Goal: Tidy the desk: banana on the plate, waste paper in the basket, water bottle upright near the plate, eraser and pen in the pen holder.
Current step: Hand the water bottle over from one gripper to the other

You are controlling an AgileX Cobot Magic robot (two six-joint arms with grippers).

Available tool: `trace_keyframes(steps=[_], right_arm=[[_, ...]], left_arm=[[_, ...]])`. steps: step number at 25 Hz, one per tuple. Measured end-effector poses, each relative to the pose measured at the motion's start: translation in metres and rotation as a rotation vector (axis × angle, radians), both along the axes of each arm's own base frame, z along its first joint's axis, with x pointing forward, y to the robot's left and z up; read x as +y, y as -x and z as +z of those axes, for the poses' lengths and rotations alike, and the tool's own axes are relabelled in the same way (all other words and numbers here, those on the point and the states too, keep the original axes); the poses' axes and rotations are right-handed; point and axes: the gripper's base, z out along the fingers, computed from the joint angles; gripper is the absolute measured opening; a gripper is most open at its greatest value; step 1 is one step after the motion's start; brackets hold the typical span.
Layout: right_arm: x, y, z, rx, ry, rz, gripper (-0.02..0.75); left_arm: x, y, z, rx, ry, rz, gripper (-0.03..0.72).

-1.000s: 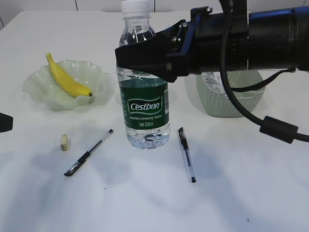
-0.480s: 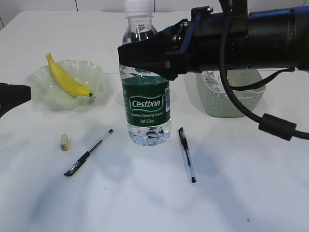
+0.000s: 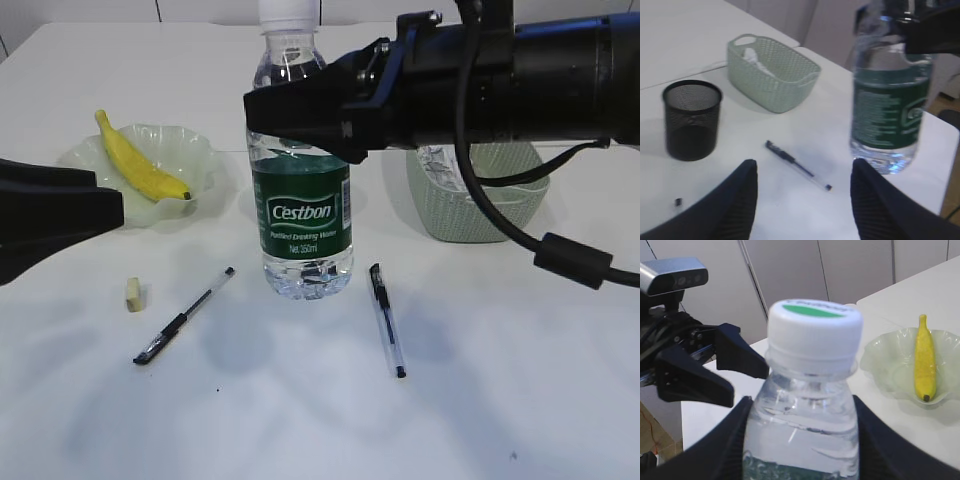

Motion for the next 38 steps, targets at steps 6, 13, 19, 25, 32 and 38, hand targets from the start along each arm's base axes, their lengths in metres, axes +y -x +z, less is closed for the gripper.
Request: trace_keyframes(steps=[6,13,19,25,32,38], right_arm=[[0.002,0.002,0.003,-0.001,-0.025,0.031,0.378],[0.011,0.011,0.011,-0.019,-0.063,0.122,0.378],[0.028,0.022,0.021,-0.047,-0.080,0.191,0.378],[0.030,0.021,0.030,-0.074,-0.090,0.193,0.378],[0.038,0.028,0.032,-0.077,-0.091,0.225,0.378],[0.052,0.039,0.030,-0.072,-0.092,0.281,0.378]], left_arm=[[-0.011,0.013,0.007,-0.024,0.075,-0.189,0.423],[-0.013,0.015,0.010,-0.033,0.116,-0.212,0.603],[-0.030,0.020,0.012,-0.068,0.119,-0.271,0.629],[-0.047,0.028,0.012,-0.065,0.116,-0.336,0.631],[-0.054,0.029,0.012,-0.065,0.091,-0.338,0.635],[-0.055,0.027,0.010,-0.052,0.096,-0.346,0.636]])
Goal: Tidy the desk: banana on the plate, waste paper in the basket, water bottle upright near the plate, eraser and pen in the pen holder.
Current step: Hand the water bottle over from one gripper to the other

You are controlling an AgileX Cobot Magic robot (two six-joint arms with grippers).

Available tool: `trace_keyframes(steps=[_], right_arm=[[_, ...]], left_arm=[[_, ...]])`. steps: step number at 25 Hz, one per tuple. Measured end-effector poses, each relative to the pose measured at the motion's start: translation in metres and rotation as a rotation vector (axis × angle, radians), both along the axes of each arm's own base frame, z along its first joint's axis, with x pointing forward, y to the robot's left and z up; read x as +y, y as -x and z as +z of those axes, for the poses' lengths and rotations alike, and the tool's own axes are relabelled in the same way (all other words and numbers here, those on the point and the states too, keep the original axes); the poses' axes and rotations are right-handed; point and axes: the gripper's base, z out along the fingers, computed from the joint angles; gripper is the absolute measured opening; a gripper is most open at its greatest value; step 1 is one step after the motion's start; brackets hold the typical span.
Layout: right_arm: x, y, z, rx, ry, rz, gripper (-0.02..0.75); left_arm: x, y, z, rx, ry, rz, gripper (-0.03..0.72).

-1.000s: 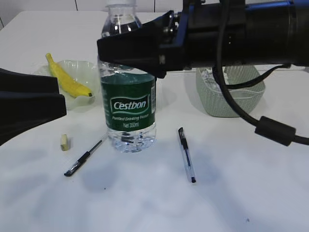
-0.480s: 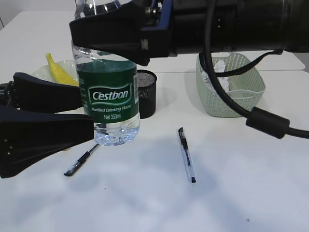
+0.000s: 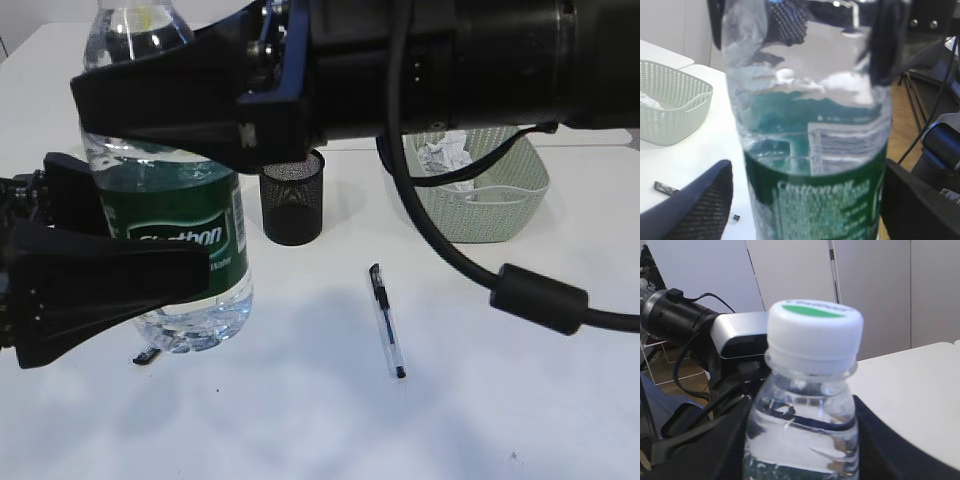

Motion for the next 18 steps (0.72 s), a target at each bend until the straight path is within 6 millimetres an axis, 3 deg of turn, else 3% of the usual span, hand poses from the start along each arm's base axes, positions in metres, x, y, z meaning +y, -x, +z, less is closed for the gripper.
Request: trace_keyframes(steps=[10,18], right_arm=[[0.018,0.007,-0.012,0.028,0.023,0.051,0.378],[0.018,0.005,-0.013,0.022,0.031,0.032,0.378]], left_arm=[[-0.001,0.001,0.001,0.001,0.009,-0.015,0.634],[-0.001,0.001,0.000,0.001,0.005,-0.011,0.538]])
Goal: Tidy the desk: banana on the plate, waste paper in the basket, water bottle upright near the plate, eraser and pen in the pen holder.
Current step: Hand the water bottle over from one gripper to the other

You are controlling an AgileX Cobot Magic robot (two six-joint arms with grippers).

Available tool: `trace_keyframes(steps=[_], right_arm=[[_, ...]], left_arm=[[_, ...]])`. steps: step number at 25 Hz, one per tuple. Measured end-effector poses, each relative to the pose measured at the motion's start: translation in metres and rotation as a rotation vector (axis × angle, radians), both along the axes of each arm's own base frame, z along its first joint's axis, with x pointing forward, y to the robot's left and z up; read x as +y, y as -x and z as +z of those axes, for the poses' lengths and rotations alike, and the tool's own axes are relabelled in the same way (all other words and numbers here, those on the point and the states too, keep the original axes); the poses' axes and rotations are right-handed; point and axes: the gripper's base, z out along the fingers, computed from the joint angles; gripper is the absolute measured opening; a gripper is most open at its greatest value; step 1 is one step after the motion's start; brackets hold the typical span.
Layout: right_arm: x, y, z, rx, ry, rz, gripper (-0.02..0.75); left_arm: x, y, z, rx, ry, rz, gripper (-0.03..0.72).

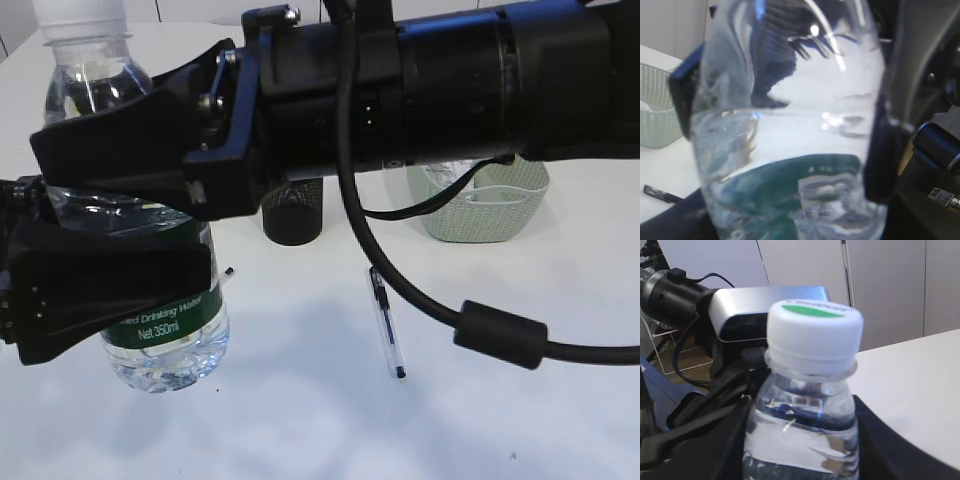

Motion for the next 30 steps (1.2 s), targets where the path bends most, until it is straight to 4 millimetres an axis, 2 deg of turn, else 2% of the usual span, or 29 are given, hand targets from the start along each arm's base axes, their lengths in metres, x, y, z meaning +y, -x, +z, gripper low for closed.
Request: trace_keyframes(steps=[4,8,15,21,24,30], right_arm=[[0.000,0.000,0.000,-0.009,0.002,-0.002,0.378],[0.000,0.000,0.000,-0.010,0.003,-0.004,0.378],[0.000,-0.002,-0.001,-0.013,0.015,-0.025,0.410],[0.000,-0.009,-0.006,-0.008,0.046,-0.099,0.516],[0.000,-0.013,-0.002,0.008,0.031,-0.148,0.574],[-0.003,-0.019,-0.003,0.040,0.043,-0.218,0.601]], left_arm=[[0.000,0.000,0.000,0.002,-0.001,0.003,0.456],[0.000,-0.001,-0.001,0.003,-0.007,0.011,0.408],[0.001,-0.003,-0.003,-0.005,-0.034,0.035,0.397],[0.004,-0.008,-0.007,-0.042,-0.105,0.094,0.385],[0.008,-0.015,-0.013,-0.033,-0.162,0.166,0.385],[0.013,-0.021,-0.017,-0.025,-0.209,0.235,0.384]])
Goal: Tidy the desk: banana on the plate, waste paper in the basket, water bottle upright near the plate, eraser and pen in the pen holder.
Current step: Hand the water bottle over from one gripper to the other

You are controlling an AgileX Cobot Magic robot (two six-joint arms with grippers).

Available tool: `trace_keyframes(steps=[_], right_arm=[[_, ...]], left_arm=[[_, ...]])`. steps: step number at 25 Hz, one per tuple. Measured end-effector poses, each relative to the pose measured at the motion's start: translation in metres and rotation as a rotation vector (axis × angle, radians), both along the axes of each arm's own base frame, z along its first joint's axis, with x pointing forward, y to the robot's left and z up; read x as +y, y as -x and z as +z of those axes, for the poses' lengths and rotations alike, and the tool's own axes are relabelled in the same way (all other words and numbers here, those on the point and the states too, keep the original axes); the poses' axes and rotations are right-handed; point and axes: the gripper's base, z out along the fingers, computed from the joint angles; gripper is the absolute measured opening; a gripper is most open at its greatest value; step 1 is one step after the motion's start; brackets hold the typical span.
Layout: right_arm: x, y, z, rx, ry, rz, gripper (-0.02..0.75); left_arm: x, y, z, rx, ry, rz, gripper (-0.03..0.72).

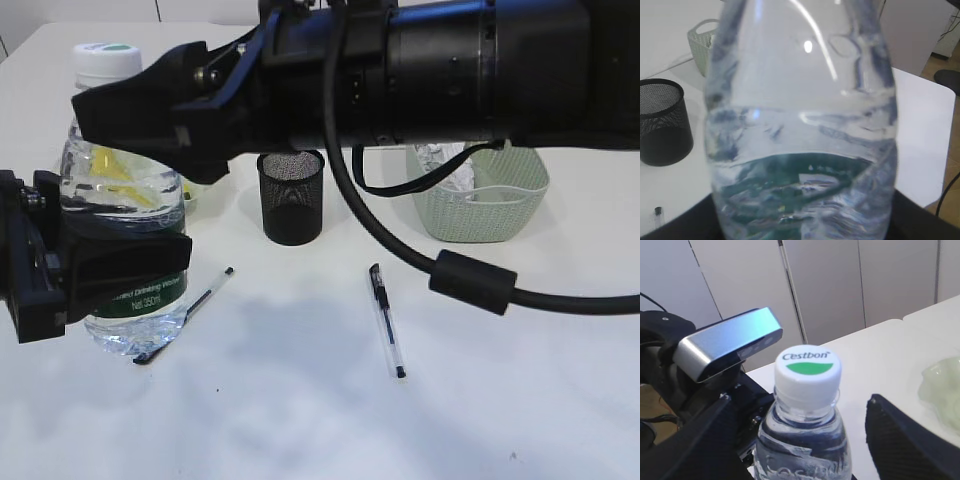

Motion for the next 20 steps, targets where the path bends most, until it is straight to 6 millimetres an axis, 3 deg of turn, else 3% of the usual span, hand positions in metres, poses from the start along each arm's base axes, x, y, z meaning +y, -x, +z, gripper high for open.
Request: trace_keyframes(steps=[11,20], right_arm=[[-0.004,0.000,-0.016,0.134,0.141,-0.037,0.601],[-0.020,-0.001,-0.039,0.245,0.433,-0.140,0.588]], left_arm=[[0.012,-0.017,0.013,-0.048,-0.030,0.122,0.384],[0.041,-0.029,0.013,-0.046,-0.042,0.261,0.384]])
